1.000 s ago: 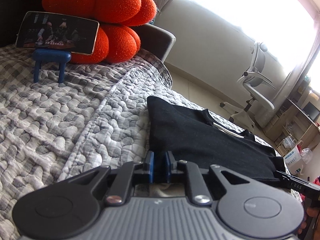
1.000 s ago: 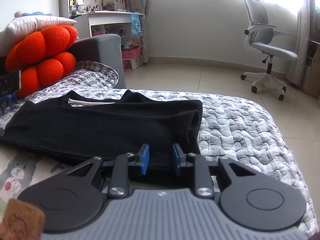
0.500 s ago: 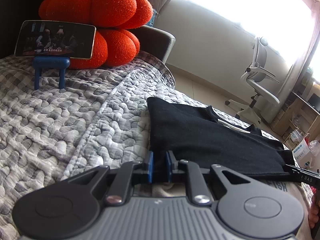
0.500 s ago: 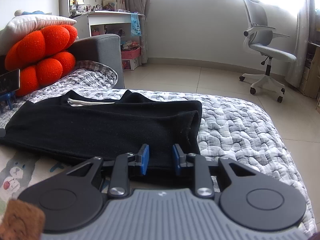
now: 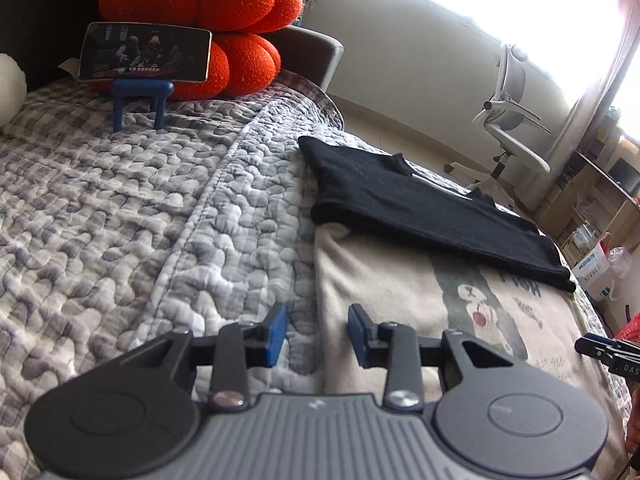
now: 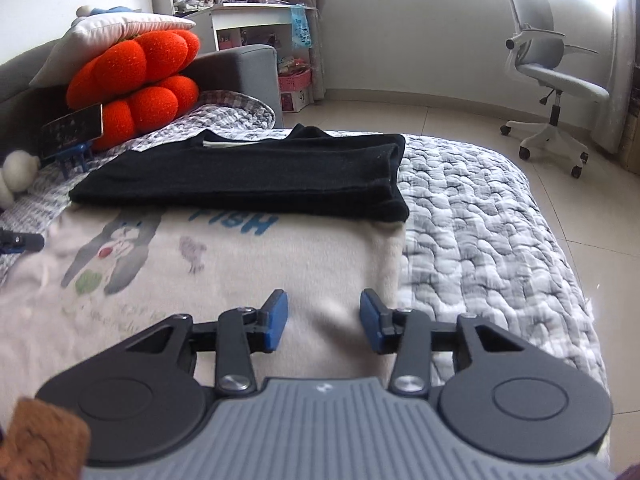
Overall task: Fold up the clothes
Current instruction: 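Move both grippers to the beige sweatshirt hem and pinch it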
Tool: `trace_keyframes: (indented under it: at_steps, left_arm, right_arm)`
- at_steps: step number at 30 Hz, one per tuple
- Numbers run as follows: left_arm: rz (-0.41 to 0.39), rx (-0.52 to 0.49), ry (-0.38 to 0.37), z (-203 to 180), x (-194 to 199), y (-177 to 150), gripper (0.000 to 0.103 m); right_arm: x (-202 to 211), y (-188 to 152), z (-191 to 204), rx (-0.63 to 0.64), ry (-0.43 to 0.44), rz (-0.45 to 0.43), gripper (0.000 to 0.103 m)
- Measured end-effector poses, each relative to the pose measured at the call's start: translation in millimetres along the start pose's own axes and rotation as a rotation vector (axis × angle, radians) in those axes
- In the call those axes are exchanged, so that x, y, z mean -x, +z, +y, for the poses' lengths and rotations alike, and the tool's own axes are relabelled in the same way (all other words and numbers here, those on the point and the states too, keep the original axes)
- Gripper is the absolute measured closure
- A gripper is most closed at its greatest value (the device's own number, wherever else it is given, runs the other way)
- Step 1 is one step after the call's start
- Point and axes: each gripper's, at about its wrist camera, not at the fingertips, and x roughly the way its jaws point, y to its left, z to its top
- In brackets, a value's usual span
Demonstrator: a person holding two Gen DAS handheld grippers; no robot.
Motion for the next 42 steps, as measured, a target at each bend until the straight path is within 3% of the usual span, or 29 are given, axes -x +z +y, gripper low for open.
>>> trace_keyframes:
  at_steps: [9,29,34,42]
  left_arm:
    - [0.020,-0.006,0.008,1,22,-17,0.068]
    - [0.086,-0.055,-0.037,5,83,-64,0.070]
    - [0.110,-0.052,-0.047,7,97,-75,0.073]
    - [0.170,0.017,-0.108,18,109,-99,0.075]
  right_arm:
    - [42,-34,2,0.032,0.044,0.021,0.059]
    - [100,-79,0,-0.038,0.027,0.050,0.059]
    - [110,-83,-2,-0.079,0.018,0.059,0.060]
    - [127,-93,-21,-0.242,0.083,0.070,0.068]
